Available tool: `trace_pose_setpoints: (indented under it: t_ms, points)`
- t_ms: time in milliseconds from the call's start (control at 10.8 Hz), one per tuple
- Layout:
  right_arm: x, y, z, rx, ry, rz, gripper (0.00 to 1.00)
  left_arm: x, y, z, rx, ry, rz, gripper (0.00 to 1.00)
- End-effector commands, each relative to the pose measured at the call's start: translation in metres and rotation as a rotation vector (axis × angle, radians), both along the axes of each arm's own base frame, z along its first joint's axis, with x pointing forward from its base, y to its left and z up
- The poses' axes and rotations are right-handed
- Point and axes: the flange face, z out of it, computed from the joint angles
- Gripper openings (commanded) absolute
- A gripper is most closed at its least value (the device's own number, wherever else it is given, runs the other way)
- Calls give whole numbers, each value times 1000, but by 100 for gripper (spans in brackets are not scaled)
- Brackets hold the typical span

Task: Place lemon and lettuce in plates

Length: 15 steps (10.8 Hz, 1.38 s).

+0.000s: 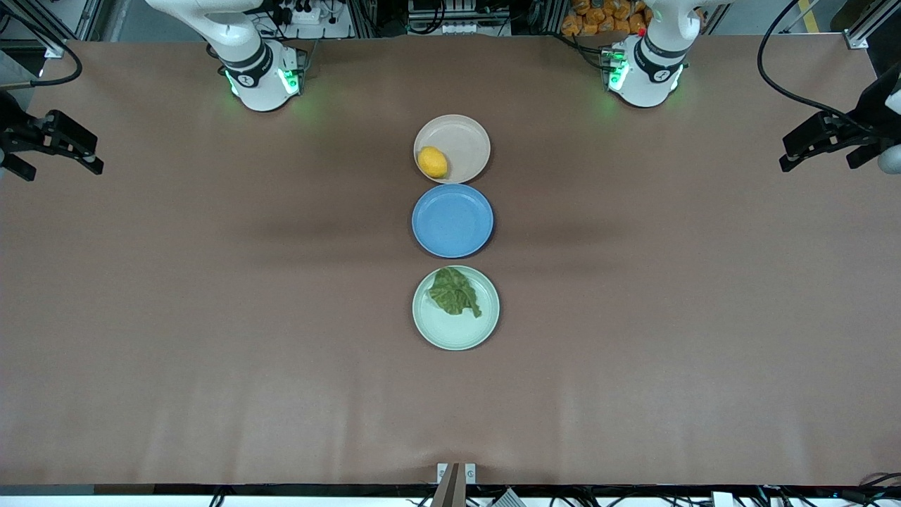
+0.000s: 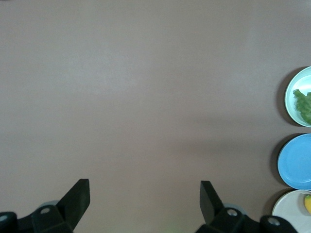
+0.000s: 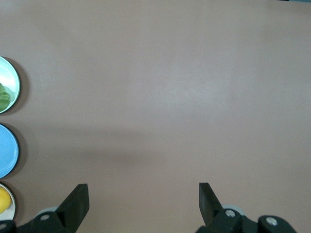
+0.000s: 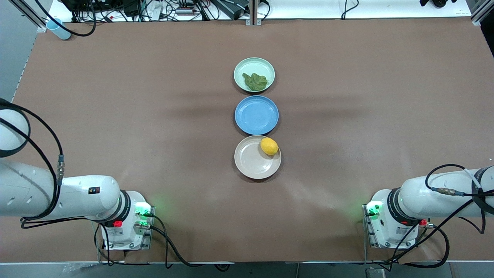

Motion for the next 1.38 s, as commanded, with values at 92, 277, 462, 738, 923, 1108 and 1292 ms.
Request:
trace_pose_setpoints:
  t_ms: [92, 277, 462, 738, 923, 1108, 1292]
  points:
    - [2, -2, -1, -8, -21, 13, 100, -4, -2, 8, -10, -19, -3, 100]
    - [3, -3, -2, -6, -21, 12, 100, -4, 0, 9, -13, -20, 2, 100]
    - [3, -2, -1, -5, -27, 13, 100, -4, -1, 11, -10, -26, 10, 100]
    - [3, -2, -3, -3, -22, 14, 100, -5, -1, 13, -13, -29, 37, 100]
    - [3, -2, -9, -1, -9, 8, 100, -4, -1, 13, -10, -30, 37, 100]
    - [2, -7, -12, 1, 4, -8, 100, -4, 0, 11, -10, -26, 37, 100]
    - [1, -7, -13, 8, 10, -12, 100, -3, 1, 11, -9, -27, 36, 100]
